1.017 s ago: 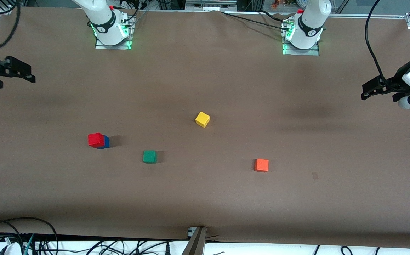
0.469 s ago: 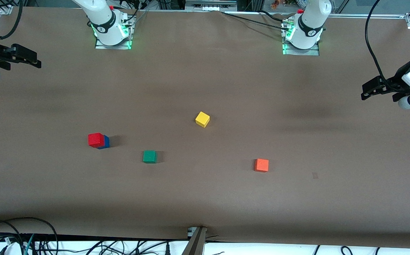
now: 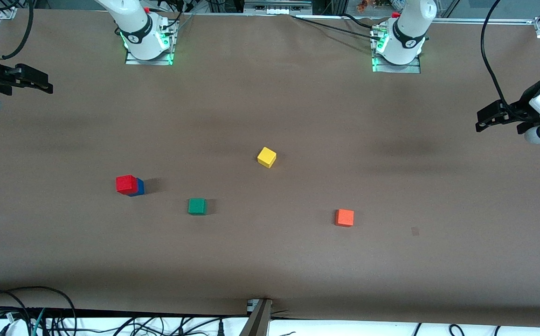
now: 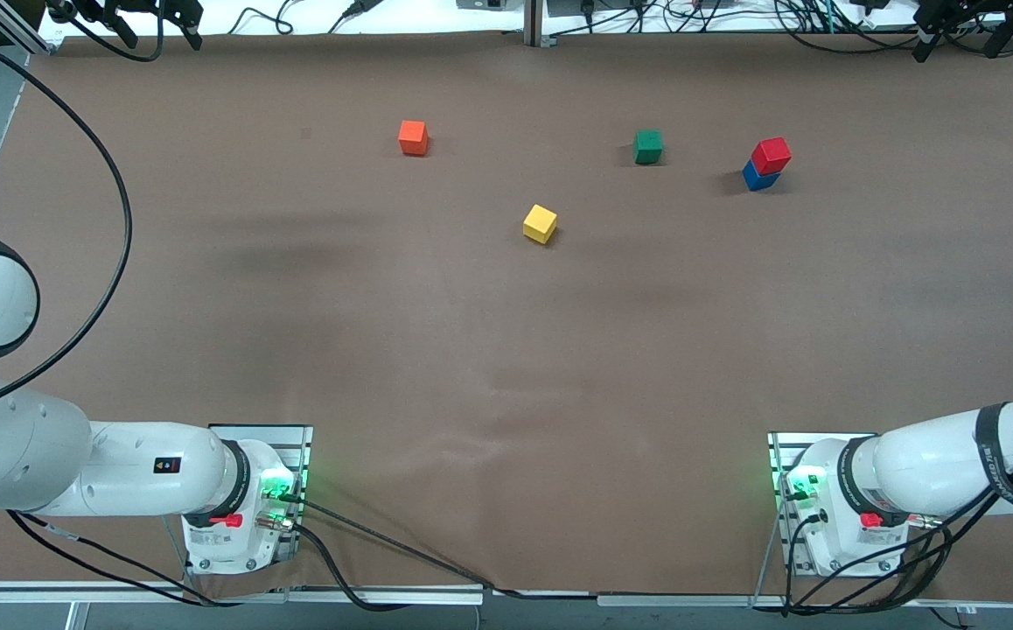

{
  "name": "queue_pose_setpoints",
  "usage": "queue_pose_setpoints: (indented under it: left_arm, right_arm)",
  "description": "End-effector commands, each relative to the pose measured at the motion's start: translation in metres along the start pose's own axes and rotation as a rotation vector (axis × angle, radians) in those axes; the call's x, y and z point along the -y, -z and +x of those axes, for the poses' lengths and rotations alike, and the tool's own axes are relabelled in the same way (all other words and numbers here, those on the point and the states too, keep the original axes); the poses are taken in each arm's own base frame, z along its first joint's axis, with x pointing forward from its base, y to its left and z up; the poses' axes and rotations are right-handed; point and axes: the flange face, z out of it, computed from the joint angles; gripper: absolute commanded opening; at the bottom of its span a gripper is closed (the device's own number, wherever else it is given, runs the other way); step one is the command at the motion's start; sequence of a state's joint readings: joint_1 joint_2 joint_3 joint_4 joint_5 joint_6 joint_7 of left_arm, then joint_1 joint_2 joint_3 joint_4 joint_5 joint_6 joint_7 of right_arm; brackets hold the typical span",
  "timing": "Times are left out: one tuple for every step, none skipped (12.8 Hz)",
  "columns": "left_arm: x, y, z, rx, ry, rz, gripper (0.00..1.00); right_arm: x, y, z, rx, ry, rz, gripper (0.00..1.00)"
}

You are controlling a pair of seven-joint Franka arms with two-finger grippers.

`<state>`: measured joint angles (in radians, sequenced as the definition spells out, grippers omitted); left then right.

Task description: Pass red block to right arm, stack on blue

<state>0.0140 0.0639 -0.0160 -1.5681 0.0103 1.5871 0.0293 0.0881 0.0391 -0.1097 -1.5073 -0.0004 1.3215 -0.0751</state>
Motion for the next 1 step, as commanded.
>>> queue_pose_setpoints:
  left_arm:
    - [0.0, 0.0032, -0.0016, -0.009, -0.013, 0.007, 1.0]
  right_arm:
    - [-0.0007, 0.0048, 0.0013, -0.006, -0.014, -0.014, 1.0]
